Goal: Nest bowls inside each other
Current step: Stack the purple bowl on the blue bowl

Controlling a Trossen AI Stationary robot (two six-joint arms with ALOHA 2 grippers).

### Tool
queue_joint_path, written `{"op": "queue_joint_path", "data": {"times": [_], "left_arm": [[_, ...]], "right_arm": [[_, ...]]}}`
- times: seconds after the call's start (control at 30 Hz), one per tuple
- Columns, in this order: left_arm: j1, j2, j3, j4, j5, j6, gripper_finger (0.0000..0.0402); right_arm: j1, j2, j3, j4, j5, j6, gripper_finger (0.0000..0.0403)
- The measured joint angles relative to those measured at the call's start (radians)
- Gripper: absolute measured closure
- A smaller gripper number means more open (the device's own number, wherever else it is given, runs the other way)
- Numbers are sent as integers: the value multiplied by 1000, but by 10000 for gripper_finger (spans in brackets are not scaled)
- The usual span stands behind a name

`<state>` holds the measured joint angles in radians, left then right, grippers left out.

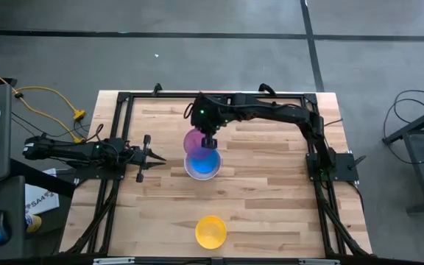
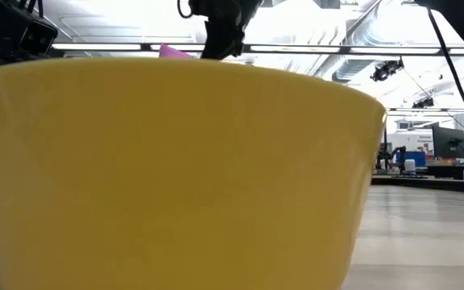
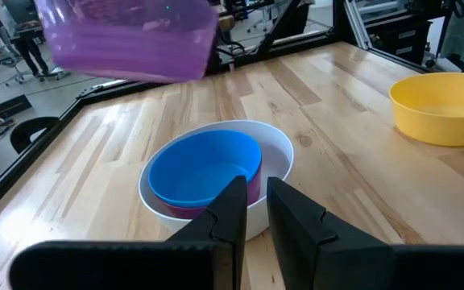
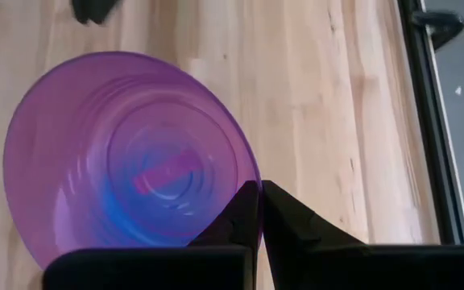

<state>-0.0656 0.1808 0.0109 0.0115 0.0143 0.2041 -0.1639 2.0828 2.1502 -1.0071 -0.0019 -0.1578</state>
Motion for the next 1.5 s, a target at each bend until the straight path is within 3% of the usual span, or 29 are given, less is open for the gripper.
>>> {"op": "queue_joint_path", "data": {"times": [0.47, 0.63, 1.0, 1.33, 1.5], "left_arm": [[0, 0, 0, 0, 0, 0, 350], [0, 0, 0, 0, 0, 0, 350], [0, 0, 0, 0, 0, 0, 350], [0, 0, 0, 0, 0, 0, 350], [0, 0, 0, 0, 0, 0, 350]], "right_arm": [[-7, 35, 1, -118, -41, 27, 399], [-9, 85, 1, -109, -107, 26, 399], [-14, 130, 1, -103, -134, 22, 399], [-14, 136, 0, -114, -133, -30, 399], [-14, 136, 0, -143, -193, -85, 399]]}}
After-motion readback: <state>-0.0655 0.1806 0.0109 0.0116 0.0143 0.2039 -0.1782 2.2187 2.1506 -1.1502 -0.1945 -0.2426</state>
